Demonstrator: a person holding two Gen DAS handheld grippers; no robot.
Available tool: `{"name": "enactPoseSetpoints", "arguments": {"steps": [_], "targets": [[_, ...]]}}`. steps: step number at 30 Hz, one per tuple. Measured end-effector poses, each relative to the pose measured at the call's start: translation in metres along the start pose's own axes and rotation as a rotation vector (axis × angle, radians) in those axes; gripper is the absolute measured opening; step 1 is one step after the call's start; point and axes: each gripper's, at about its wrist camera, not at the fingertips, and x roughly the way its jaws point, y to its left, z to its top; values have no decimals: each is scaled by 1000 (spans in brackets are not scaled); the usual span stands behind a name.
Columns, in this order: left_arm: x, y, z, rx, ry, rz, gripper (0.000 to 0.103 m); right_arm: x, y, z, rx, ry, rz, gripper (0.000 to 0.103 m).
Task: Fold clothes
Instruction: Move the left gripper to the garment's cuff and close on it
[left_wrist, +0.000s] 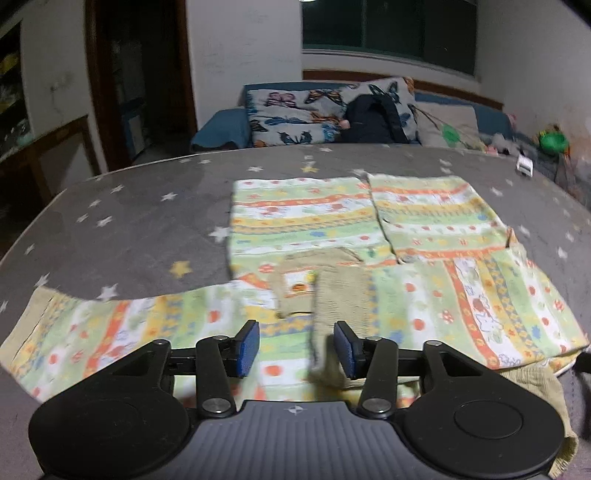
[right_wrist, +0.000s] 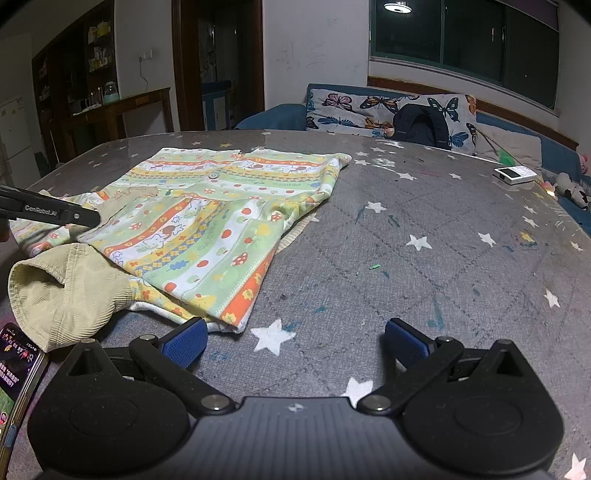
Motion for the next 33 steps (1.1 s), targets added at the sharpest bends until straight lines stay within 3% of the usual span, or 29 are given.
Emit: {"name": "enactPoseSetpoints", "arguments": {"steps": [3,7,12,16,26,33], "targets": [[-15,24,0,-53,-36,8,56,0,0,0,2,1,1,103],[-28,69,-1,-129,-73,147,61,6,10,10,-21,1,7,103],[-31,130,-9,-268,-58,311,67,19,36,29,-73,-11,27,103],[-30,162,-19,-336,-45,382,71,30,56,44,-115,-20,44,103],[-24,189,-31,-380,-32,376,73,57,107,82,-219,-44,85,103],[-20,201,-34,-423,-24,379,73,63,116,72,-226,-12,85,103]]}}
